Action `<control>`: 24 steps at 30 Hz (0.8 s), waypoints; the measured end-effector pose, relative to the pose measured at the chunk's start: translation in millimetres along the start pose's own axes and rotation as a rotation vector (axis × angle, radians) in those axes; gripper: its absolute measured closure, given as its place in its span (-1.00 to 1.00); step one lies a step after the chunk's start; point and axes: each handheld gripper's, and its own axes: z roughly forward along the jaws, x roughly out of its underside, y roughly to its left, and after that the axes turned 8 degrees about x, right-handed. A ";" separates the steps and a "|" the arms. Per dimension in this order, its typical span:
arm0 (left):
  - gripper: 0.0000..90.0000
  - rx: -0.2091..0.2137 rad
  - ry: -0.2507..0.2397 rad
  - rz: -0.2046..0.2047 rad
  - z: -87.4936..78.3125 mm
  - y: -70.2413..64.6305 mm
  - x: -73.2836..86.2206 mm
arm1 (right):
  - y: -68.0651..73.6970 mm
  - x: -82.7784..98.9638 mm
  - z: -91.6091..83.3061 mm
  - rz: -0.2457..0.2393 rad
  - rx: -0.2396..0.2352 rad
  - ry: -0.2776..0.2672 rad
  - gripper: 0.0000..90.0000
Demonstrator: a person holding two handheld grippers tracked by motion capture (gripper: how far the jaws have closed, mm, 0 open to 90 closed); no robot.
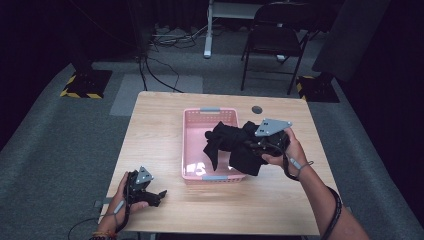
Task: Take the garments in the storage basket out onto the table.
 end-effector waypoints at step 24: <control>-1.00 0.000 0.000 0.000 0.0 0.0 0.0 | -32.0 41.0 -40.9 0.098 0.067 -0.030 0.41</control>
